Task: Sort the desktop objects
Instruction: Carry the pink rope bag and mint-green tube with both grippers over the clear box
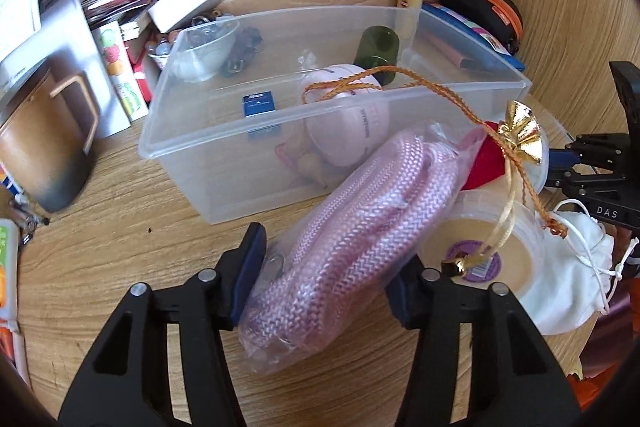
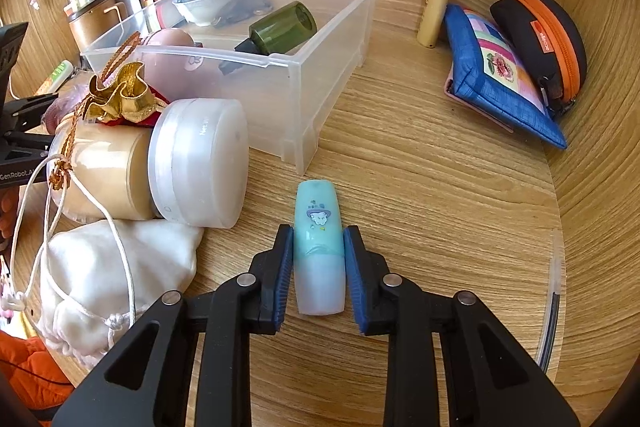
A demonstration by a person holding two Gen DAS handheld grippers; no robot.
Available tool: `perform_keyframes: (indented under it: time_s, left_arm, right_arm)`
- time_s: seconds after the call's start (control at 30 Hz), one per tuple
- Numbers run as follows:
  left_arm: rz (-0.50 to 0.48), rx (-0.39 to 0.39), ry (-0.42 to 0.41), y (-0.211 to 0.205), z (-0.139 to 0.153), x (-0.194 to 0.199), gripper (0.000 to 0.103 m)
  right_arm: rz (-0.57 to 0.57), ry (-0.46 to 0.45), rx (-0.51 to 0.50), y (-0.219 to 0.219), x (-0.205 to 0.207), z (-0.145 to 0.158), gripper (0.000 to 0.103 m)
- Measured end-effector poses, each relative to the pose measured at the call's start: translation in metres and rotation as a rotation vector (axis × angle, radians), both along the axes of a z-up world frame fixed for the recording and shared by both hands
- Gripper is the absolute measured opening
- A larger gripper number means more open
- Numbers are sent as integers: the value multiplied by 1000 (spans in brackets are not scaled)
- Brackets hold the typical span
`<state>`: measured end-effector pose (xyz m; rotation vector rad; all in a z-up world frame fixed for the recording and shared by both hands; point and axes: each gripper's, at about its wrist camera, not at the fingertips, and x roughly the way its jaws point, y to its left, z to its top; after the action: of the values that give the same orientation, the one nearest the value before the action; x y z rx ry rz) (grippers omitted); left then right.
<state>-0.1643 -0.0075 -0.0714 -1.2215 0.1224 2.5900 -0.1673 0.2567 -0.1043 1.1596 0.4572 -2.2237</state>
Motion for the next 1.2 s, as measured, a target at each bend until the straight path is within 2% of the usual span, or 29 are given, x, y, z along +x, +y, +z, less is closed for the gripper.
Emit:
perform_keyframes:
  time_s: [0.23,0.37,0.93,1.2]
  left_arm:
    - [110,60,14,-24,10,17,39]
    - [138,61,33,-31,17,28,24]
    - [142,38,193,-25,63,48,24]
    - [139,63,223,-27,77,47,24]
  right_arm:
    - [-17,1,-24,7,3,4,23]
    - [-24,27,-33,9,7,11,23]
    - [-39,127,-73,12,20,52,23]
    - [-34,175,-92,9,21,71,23]
